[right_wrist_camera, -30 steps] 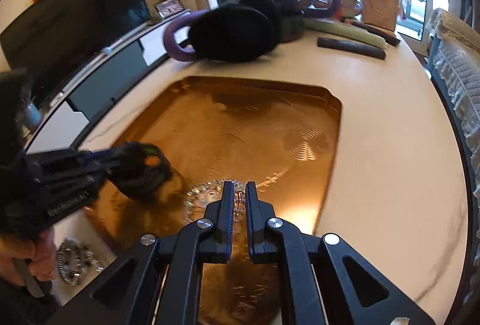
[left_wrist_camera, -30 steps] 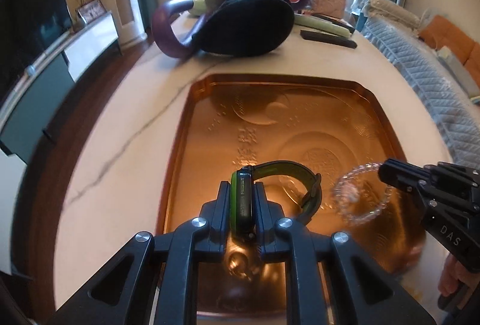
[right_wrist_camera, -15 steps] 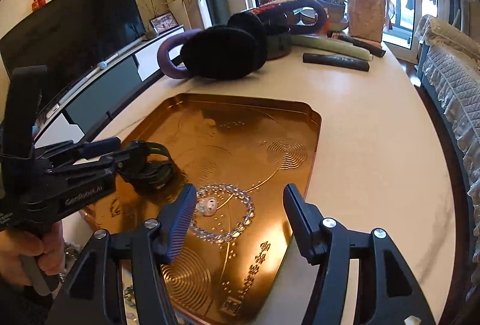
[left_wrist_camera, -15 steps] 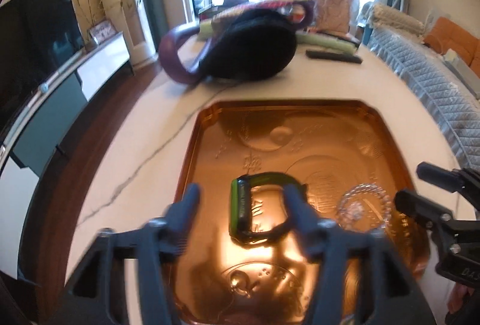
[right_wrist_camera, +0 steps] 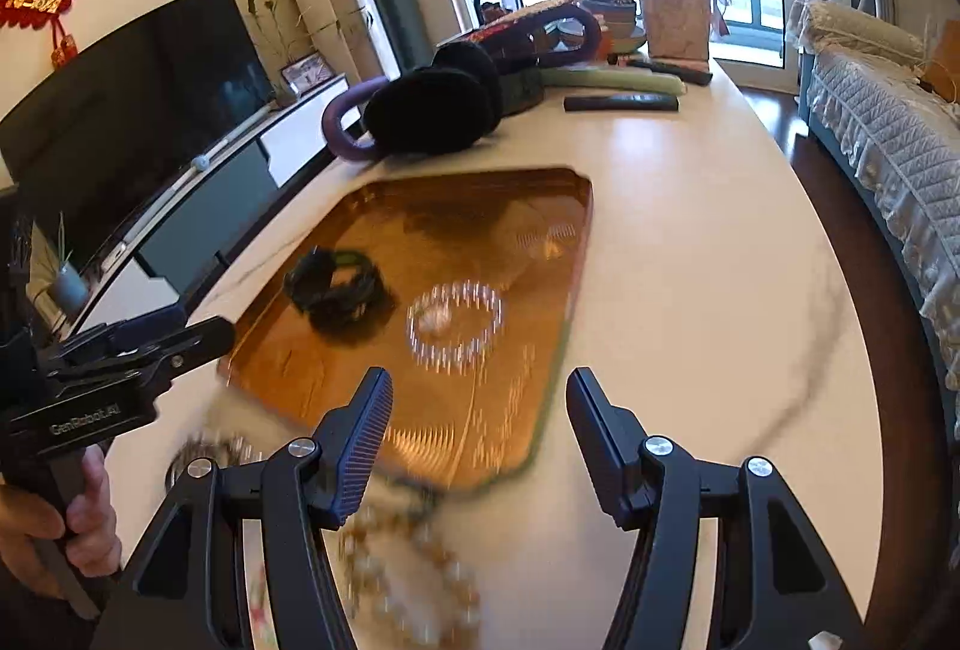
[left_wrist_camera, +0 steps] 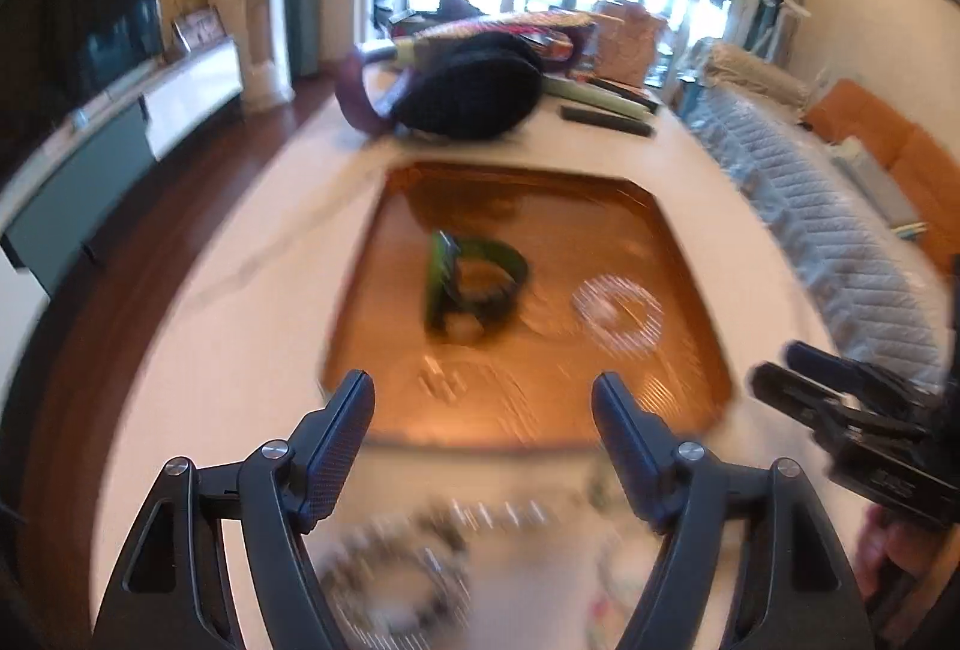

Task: Organize jewelry
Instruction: 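Release the watch into the copper tray while the right tool releases the crystal bracelet, then grasp the pink-green beaded bracelet with the left tool while the right tool grasps the jade bead bracelet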

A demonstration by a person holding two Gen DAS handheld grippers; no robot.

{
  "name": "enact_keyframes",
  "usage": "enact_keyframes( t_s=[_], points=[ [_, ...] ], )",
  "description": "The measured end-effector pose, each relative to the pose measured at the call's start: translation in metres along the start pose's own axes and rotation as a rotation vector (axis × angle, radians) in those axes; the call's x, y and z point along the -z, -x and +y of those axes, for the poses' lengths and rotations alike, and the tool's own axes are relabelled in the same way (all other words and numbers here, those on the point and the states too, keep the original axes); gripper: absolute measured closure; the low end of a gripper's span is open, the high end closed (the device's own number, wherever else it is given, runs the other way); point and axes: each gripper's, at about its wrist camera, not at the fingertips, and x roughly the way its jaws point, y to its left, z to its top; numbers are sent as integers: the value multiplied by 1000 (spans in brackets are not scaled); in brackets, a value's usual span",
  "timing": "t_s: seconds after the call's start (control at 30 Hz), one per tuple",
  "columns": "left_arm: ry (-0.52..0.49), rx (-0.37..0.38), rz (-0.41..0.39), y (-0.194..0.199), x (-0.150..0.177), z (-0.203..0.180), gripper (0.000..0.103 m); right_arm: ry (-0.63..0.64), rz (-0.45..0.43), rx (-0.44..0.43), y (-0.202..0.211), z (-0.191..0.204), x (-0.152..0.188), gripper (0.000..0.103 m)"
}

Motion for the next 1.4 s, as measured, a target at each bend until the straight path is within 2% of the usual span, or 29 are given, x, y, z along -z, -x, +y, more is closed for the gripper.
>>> enact_keyframes(
  t_s=[0.07, 0.23, 0.3, 0.37, 0.57, 0.7, 0.8, 0.83, 0.9, 0.97, 1.03, 1.07, 1.1, 1.27, 1.4],
  points=[
    [-7, 12, -6, 12, 14, -5, 34, 17, 1, 4, 7, 1, 8, 45],
    [-103, 60, -19, 32, 43, -24, 47, 37, 23, -11, 22, 3, 34, 47],
    [-154, 80, -3, 35, 57, -32, 57, 81, 44, 5, 23, 9, 45, 58],
    [-192, 75, 16, 35, 71, -35, 64, 114, 65, 12, 21, 14, 54, 64],
    [-213, 90, 115, 15, 91, -39, 65, 132, 103, 5, 12, 15, 70, 65],
    [-209, 107, 141, 7, 93, -41, 65, 121, 102, -7, 10, 13, 70, 62],
    [-233, 95, 127, 5, 93, -43, 65, 149, 108, 9, 5, 18, 70, 60],
    [-242, 87, 124, 5, 94, -43, 69, 157, 112, 19, 2, 19, 70, 60],
    [-263, 63, 114, 4, 94, -44, 97, 173, 108, 39, -1, 22, 70, 60],
    [-246, 79, 126, 3, 91, -42, 96, 197, 109, 62, -3, 25, 69, 60],
    [-239, 69, 128, 2, 89, -41, 96, 235, 103, 104, -4, 31, 71, 68],
    [-230, 74, 130, 2, 88, -39, 96, 242, 101, 101, -4, 32, 70, 87],
    [-223, 80, 133, 2, 87, -38, 96, 245, 103, 106, -4, 33, 69, 93],
    [-179, 87, 88, 12, 75, -31, 96, 175, 90, 89, 3, 24, 65, 93],
    [-112, 96, 71, 15, 63, -18, 96, 154, 28, 83, 25, 22, 57, 93]
  ],
)
